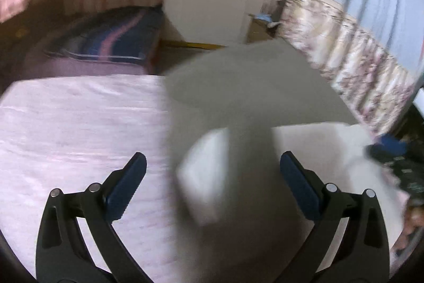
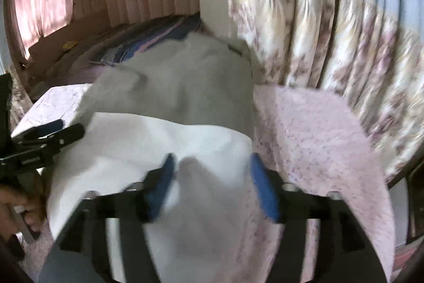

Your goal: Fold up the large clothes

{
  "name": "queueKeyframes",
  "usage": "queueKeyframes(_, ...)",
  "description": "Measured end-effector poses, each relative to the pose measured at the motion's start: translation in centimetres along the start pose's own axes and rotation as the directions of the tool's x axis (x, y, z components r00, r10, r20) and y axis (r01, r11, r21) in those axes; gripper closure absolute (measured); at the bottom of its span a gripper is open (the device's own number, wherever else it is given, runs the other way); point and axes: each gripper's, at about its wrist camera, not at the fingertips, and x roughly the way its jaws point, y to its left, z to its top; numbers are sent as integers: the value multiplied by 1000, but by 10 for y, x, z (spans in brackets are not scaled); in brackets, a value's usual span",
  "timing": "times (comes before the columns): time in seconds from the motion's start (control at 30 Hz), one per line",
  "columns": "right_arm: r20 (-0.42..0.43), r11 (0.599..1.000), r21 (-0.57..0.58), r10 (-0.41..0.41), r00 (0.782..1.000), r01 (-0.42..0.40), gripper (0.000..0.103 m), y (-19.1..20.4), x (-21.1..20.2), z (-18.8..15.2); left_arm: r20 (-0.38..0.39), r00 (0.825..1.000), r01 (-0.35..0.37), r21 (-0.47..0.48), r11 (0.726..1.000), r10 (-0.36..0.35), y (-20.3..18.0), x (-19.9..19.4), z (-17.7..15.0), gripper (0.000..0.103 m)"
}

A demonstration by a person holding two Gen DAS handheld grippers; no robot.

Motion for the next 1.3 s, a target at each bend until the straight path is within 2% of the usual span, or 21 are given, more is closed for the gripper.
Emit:
queueKeyframes(0.1,66,998,-13,56,996,-55,15,34,-32,-9,77,993,-90,12,996,89,39,-52,-11,3)
queueKeyframes(0.23,105,993,0,116,988,-116,15,72,-55,-27,200,960,-209,39,977,197,82,-122,-38,3)
queueKeyframes(0.33,113,988,-55,149,982,-143,15,94,-68,-32,255,946,-208,5,978,199,115,-153,-54,3)
queueKeyframes(0.4,149,990,-64,134,980,-126,14,100,-76,-38,284,929,-240,-23,970,237,132,-164,-60,3)
queueKeyframes(0.5,207,995,-58,97,974,-87,14,102,-83,-48,302,910,-291,-26,956,285,138,-175,-55,3)
queueKeyframes(0.6,262,998,-40,56,963,-47,14,97,-93,-51,368,874,-337,-13,941,318,136,-185,-56,3)
queueKeyframes(0.67,285,999,-28,23,958,-16,14,94,-99,-50,356,878,-335,-16,942,318,136,-184,-55,3)
queueKeyframes(0.73,290,1000,0,7,957,-8,13,89,-104,-49,334,900,-288,-22,958,278,136,-182,-54,3)
queueKeyframes(0.77,293,1000,15,21,956,-27,13,85,-107,-48,335,905,-271,-23,962,263,136,-183,-56,3)
queueKeyframes(0.87,293,997,45,39,955,-55,13,80,-107,-48,358,897,-274,-4,962,257,130,-184,-60,3)
queueKeyframes(0.93,281,998,40,31,959,-44,13,82,-104,-49,371,895,-271,17,962,246,125,-186,-63,3)
queueKeyframes(1.1,257,998,55,28,966,-43,13,78,-96,-51,387,910,-164,6,986,149,119,-194,-63,3)
queueKeyframes(1.2,256,995,83,34,966,-57,13,72,-97,-50,394,907,-175,30,984,149,113,-193,-64,3)
queueKeyframes(1.3,258,996,78,26,966,-47,13,72,-97,-50,402,896,-227,53,972,187,110,-189,-65,3)
